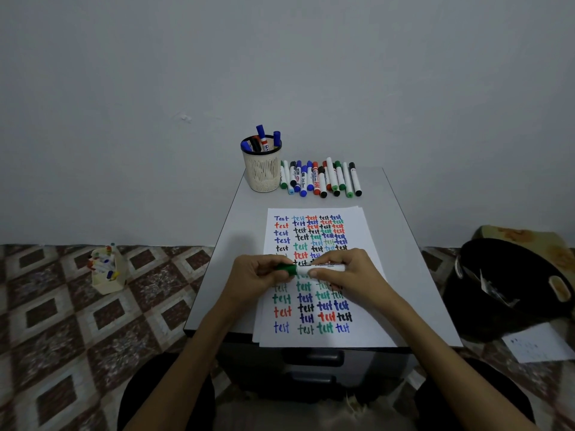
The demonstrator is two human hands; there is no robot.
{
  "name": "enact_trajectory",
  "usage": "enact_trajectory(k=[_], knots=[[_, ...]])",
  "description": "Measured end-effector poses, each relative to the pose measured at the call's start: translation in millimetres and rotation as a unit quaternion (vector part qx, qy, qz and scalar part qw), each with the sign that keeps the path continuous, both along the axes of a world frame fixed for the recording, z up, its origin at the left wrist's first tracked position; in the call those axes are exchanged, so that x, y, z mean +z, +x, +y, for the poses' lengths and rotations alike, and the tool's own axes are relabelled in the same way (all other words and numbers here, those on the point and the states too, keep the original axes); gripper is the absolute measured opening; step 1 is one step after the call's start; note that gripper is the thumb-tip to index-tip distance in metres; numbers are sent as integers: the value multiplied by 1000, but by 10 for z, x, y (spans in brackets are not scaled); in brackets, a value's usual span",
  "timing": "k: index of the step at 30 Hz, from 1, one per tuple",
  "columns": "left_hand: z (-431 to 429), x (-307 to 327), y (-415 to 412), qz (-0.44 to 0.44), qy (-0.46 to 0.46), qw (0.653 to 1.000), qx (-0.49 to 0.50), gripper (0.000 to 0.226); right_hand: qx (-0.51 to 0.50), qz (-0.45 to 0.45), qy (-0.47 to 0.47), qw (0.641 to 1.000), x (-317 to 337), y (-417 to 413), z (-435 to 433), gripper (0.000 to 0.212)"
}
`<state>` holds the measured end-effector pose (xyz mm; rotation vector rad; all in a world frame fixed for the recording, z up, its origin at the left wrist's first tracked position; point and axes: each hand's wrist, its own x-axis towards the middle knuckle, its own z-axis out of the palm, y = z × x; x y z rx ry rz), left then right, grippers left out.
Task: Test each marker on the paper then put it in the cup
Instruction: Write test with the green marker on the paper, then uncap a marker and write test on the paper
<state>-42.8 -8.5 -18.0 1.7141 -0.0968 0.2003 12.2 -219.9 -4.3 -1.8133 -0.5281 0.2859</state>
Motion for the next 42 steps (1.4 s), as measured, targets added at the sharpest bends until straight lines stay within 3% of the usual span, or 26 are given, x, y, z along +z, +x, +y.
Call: enact_trajectory(k=[5,10,13,16,20,23,26,28,31,33,37,42], knots=[[27,-17,8,-64,42,996,39,26,-7,44,54,998,-23,-32,70,12],[20,-38,-3,-89,34,994,53,25,15,36,24,999,130,-10,45,14],[13,-45,5,-121,28,990,69,26,20,-63,-76,995,303,142,40,12],[21,-42,20,-151,26,984,93,27,58,-200,-261,943,452,282,204,13],[31,-55,74,-87,26,986,138,39,83,-256,-371,889,612,587,530,16],[17,-88,123,-21,119,984,128,50,17,-299,-342,891,810,1023,700,31],[-33,-115,149,45,317,942,101,54,-30,-331,-243,911,1096,1434,895,74],[-38,-135,167,60,340,932,108,51,-61,-359,-168,916,1302,1653,1063,88],[-7,-198,190,58,326,937,111,49,-107,-398,-54,909,1514,1903,1350,80],[7,-243,205,42,323,939,110,48,-134,-415,-39,899,1538,2018,1523,75],[3,-259,214,26,313,942,117,47,-155,-443,-178,865,1295,2197,1718,67],[-32,-199,190,25,301,945,128,47,-115,-445,-333,823,974,2269,1703,35]])
